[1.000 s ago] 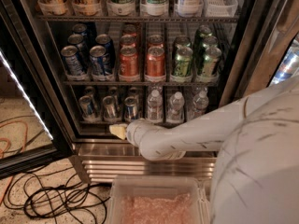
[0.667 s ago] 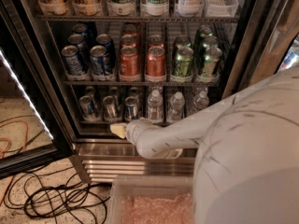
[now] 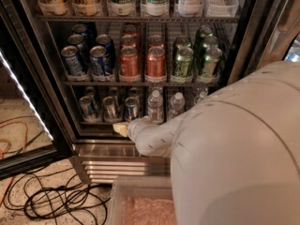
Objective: Pick redbull can from bottom shelf of fridge
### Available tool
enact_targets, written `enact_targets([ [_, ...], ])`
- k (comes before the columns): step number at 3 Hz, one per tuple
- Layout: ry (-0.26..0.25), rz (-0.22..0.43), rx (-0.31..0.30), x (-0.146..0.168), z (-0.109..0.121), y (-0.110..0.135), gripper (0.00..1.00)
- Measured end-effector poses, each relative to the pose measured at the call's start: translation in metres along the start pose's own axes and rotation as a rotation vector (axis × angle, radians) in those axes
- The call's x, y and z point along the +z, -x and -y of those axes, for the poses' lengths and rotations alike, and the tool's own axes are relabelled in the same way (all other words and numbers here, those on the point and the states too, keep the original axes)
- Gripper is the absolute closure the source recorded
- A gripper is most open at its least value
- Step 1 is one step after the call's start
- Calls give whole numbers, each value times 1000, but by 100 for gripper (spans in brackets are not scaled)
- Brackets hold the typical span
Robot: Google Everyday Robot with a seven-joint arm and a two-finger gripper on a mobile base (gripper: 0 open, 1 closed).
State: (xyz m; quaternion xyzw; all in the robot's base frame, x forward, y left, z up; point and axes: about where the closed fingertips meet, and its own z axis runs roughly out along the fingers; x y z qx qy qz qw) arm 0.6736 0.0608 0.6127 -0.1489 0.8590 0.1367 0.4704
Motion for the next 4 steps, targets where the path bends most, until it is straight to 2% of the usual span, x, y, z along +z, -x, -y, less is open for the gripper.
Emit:
enact_targets([
  [1, -34, 19, -14, 12, 13, 8, 23],
  [4, -74, 64, -1, 42, 36, 25, 26],
])
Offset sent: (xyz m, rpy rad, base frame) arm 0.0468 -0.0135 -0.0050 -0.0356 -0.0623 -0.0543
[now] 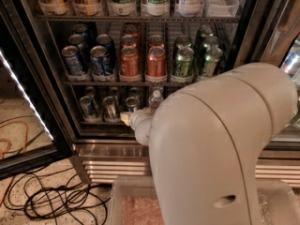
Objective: Pick redbull can from bottom shelf of fridge
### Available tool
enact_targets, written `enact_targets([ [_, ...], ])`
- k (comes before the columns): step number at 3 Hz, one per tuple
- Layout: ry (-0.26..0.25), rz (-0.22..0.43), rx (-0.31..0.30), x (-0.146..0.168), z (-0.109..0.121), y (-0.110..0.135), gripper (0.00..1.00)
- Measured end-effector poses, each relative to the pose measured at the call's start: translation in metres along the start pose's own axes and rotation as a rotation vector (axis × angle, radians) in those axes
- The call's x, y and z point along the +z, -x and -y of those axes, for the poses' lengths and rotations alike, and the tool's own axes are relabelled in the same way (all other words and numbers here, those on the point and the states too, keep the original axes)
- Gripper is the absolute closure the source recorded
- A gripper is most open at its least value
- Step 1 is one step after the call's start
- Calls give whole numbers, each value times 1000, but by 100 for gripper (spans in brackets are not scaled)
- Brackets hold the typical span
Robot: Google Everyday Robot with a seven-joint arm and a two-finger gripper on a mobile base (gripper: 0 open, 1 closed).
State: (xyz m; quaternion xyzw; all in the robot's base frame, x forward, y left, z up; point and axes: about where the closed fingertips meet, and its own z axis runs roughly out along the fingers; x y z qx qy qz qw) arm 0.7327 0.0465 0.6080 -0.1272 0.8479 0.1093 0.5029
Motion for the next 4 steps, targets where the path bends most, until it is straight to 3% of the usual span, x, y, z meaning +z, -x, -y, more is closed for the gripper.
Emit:
enact_targets([
  [3, -41, 43, 20, 35, 16, 25, 39],
  [4, -46, 51, -1, 38, 12, 23, 57],
])
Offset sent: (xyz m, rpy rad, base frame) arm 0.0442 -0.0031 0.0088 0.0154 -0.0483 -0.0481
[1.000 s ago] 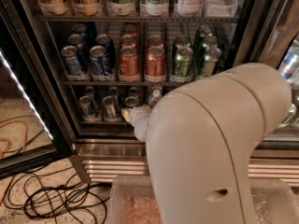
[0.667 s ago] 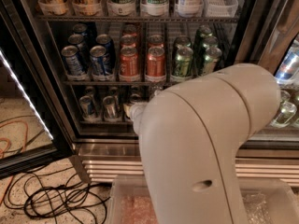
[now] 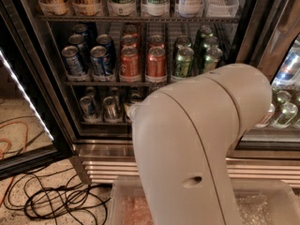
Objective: Pick redbull can from bottom shelf of fridge
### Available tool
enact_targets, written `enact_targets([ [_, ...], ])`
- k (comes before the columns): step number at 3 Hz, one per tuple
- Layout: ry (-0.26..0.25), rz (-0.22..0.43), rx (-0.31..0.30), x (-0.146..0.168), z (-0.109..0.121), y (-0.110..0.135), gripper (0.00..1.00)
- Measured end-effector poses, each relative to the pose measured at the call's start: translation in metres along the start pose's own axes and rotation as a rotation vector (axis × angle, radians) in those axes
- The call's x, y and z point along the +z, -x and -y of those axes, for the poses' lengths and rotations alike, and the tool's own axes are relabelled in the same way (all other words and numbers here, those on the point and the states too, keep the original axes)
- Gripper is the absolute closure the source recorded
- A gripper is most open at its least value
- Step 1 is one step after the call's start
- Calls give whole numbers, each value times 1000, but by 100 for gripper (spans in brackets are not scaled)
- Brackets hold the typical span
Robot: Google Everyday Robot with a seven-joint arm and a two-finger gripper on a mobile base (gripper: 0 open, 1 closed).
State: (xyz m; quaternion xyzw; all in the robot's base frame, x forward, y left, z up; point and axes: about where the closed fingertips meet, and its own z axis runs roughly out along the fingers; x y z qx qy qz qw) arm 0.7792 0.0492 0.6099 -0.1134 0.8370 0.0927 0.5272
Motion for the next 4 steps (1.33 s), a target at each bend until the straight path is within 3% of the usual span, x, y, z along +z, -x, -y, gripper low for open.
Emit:
enact_targets([
  [2, 0, 0, 0, 0, 0, 0, 100],
  [3, 59, -14, 11, -11, -4, 5, 100],
  [4, 160, -54, 28, -41, -11, 14, 100],
])
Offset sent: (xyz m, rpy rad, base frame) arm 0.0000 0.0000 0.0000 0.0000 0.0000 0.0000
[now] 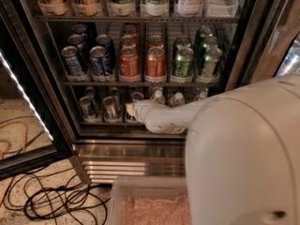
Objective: Pick redbull can from bottom shelf of fridge
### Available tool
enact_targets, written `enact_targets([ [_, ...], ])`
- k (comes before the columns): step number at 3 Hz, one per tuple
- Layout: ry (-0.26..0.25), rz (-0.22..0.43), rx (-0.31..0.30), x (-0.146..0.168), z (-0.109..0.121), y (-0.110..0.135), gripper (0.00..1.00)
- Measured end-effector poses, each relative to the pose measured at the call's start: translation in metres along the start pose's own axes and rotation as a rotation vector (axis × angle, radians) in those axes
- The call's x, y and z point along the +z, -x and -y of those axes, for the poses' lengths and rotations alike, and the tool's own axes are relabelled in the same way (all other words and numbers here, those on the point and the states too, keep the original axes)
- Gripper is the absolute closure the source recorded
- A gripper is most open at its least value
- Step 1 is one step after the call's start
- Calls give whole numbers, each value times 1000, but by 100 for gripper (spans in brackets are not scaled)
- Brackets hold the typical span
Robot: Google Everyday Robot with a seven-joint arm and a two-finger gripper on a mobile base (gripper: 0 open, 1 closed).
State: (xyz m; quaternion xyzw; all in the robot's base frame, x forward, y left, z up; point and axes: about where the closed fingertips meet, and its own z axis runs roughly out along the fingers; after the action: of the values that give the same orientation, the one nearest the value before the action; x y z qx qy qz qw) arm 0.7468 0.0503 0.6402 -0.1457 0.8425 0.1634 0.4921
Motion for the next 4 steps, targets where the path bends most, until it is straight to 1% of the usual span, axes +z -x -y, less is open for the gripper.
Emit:
enact_targets([
  [1, 103, -43, -11, -40, -16, 4, 100],
  [2, 181, -88, -24, -73, -29, 4, 100],
  [3, 235, -163, -53, -108, -30, -8, 100],
  [4, 257, -237, -57, -117, -31, -29, 100],
])
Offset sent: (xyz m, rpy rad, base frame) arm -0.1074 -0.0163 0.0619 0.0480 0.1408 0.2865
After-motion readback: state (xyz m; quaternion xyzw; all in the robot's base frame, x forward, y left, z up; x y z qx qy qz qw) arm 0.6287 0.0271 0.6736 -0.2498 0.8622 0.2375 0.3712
